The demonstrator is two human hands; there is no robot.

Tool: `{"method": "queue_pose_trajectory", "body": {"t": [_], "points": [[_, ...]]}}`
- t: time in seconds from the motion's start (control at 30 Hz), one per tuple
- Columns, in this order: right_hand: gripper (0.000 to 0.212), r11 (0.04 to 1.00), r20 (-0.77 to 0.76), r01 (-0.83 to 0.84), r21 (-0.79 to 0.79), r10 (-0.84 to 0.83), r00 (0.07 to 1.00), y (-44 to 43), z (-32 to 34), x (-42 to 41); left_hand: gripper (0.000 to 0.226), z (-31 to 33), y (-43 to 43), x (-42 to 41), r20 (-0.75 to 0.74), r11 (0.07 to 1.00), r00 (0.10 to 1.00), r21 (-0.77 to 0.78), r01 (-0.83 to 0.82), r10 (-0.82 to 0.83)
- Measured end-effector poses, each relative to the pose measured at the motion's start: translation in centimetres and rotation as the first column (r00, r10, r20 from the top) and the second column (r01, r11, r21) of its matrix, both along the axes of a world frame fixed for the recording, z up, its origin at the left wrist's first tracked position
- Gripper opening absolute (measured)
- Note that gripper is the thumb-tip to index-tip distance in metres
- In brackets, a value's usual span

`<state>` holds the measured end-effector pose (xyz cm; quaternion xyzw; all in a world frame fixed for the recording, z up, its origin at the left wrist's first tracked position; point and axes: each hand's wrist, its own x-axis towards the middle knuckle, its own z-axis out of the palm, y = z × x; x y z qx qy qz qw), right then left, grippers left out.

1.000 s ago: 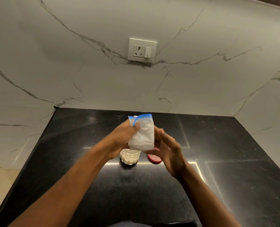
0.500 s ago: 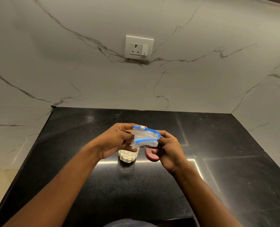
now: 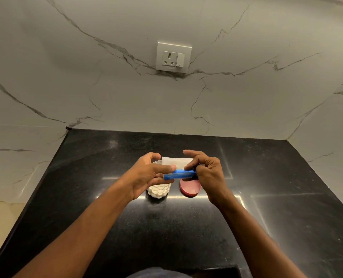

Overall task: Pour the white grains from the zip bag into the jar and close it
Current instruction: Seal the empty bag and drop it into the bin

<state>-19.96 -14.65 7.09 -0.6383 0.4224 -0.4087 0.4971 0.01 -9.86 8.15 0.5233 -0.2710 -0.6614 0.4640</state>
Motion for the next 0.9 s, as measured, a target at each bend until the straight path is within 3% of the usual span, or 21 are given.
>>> {"method": "queue_pose_trajectory", "body": {"t": [0.1,0.17,0.23,0.4,0.67,0.77,0.9], "points": [[0.025,0.950,0.195,-0.089,0.298,0.030,0.980,-0.2,-0.6,-0.4,0.059,0.0,-0.1,0.3,0.055,0.998,0.997,-0.030,-0.046,0.048],[0.043,0.899,0.247,-0.179,0.400,0.083,0.966,-0.2,-1.0,-0.9,0.059,-0.3,-0.1,0.4,0.107,0.998,0.994,-0.058,-0.030,0.036],[0.053,0.880,0.182,-0.216,0.423,0.152,0.972,-0.3,-1.2,-1.1,0.058,-0.5,-0.1,0.3,0.151,0.997,0.988,-0.083,0.009,0.004],[0.029,0.888,0.173,-0.144,0.436,0.075,0.982,0.0,-1.2,-1.1,0.035,-1.1,-0.2,-0.2,0.276,0.983,0.960,-0.156,0.098,-0.052],[0.019,0.827,0.187,-0.064,0.558,-0.050,0.981,0.2,-1.7,0.0,0.021,-2.4,-0.3,-1.0,0.305,0.989,0.952,-0.147,0.015,0.031],[0.016,0.889,0.119,-0.038,0.456,-0.018,0.993,0.6,-2.1,0.3,0.023,-2.5,0.0,-1.0,0.328,0.987,0.942,-0.157,-0.016,0.067],[0.010,0.968,-0.101,-0.095,0.231,0.121,0.987,0.9,-1.8,0.4,0.024,-2.3,1.2,-0.2,0.388,0.976,0.909,-0.204,-0.076,0.152]]}}
